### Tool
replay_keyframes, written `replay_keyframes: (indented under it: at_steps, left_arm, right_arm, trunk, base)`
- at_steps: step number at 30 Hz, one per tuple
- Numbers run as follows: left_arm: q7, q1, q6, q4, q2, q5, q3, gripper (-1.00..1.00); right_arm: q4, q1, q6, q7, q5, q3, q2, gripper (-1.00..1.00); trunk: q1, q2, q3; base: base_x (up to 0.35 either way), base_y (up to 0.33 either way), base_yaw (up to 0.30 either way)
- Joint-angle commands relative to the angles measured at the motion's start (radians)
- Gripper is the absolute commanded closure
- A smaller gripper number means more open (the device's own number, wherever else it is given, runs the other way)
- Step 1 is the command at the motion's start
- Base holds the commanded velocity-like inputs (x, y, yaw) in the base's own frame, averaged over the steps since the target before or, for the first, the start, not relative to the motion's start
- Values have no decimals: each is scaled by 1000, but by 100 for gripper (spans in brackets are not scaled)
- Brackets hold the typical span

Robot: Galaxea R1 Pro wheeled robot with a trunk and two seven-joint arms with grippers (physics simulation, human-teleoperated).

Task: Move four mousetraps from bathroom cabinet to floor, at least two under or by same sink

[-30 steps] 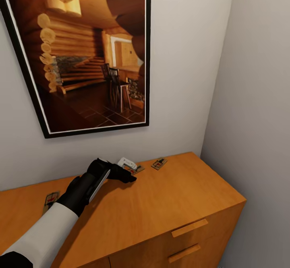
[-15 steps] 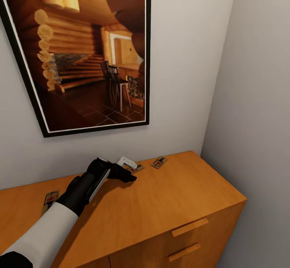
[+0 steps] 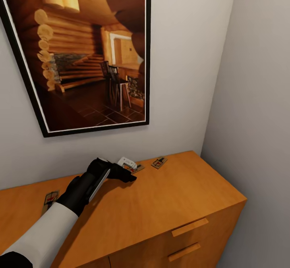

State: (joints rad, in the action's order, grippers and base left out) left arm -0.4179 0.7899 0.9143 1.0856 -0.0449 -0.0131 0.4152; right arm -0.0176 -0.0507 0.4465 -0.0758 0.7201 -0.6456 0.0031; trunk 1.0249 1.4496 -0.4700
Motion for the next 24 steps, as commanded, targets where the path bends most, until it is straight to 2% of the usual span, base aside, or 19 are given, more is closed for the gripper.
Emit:
replay_keyframes:
  at_steps: [1, 24]
  left_arm:
    - [-4, 0, 5, -9, -1, -4, 2, -100]
    - [-4, 0, 4, -13, -1, -4, 4, -100]
  right_arm:
    - [0, 0, 3, -10, 15, -3, 0, 100]
    - [0, 0, 3, -10, 15, -3, 1, 100]
  trunk:
    - [0, 0, -1]
    - [0, 0, -1]
  base:
    - [0, 0, 0]
    - [11, 0, 0]
